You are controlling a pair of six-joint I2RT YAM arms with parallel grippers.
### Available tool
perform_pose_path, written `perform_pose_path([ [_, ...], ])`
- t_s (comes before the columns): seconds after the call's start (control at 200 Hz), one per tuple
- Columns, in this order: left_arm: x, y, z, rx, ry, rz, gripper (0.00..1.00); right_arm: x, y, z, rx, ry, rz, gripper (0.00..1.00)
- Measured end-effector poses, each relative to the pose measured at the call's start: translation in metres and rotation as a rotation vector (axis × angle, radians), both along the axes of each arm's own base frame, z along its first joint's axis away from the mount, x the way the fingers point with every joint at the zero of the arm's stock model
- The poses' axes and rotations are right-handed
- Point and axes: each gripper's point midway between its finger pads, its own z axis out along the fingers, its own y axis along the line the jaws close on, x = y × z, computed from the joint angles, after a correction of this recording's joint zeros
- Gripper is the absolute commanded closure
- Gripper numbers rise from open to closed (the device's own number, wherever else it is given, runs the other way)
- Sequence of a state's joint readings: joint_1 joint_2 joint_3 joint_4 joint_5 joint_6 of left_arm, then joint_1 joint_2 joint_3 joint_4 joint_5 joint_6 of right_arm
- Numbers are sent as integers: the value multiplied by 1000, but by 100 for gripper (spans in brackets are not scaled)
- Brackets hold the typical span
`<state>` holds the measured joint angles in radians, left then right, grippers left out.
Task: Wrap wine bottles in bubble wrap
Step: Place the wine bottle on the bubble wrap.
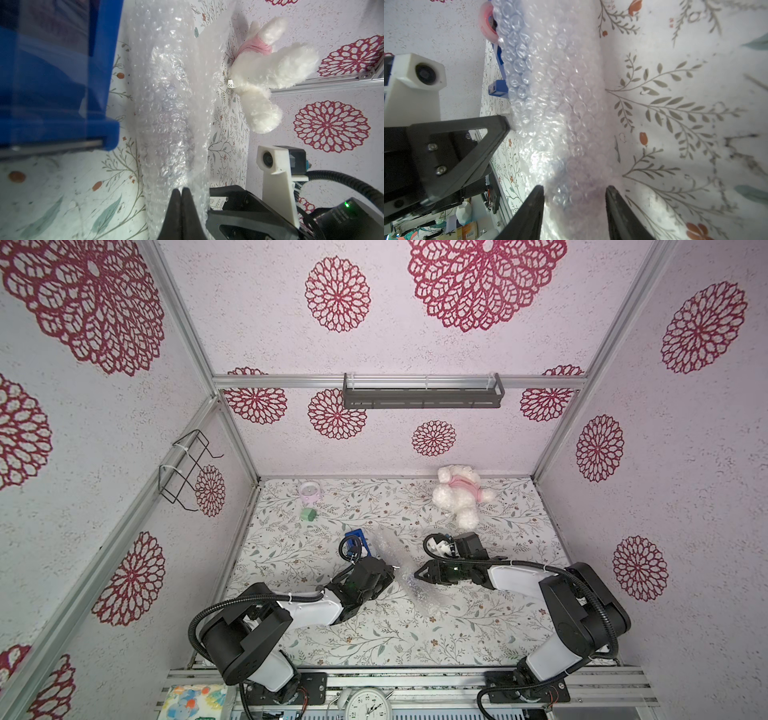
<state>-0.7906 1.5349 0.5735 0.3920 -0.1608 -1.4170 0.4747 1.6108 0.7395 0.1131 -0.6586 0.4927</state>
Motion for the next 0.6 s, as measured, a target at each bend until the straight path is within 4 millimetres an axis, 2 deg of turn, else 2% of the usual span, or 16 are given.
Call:
perform_pose_path([
  [0.405, 0, -4, 1, 0, -1, -32, 100, 18, 5, 25, -32, -53, 19, 47],
  [0.51, 1, -4, 0, -2, 3, -34, 100, 25, 6, 34, -44, -79, 24, 51],
  [0.6, 2, -3, -1, -2, 6, -33, 100, 29, 7, 39, -52, -102, 31, 62],
])
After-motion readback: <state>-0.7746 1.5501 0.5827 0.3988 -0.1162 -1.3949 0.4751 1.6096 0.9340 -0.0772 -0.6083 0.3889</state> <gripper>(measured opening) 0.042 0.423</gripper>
